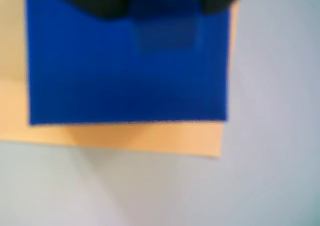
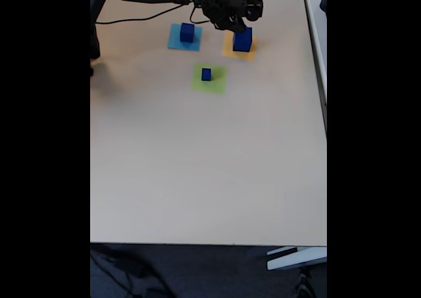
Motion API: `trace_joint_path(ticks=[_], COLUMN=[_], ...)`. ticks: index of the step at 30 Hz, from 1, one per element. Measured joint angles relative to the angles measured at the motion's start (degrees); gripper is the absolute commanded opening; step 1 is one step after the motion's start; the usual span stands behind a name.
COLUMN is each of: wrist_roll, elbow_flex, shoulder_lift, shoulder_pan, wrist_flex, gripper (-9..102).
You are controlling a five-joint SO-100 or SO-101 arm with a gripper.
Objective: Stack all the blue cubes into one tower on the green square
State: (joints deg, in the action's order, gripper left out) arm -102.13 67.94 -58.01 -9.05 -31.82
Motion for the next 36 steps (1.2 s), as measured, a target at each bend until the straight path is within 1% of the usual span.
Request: trace_joint_path(ticks=[27,36], wrist_roll=[-1.9,-1.8], elbow_flex=[2.1,2.2], shoulder_lift=[0.0,0.0], shoulder_pan=[-0.2,-0.3], wrist_flex=[0.0,0.0], gripper=[3,6])
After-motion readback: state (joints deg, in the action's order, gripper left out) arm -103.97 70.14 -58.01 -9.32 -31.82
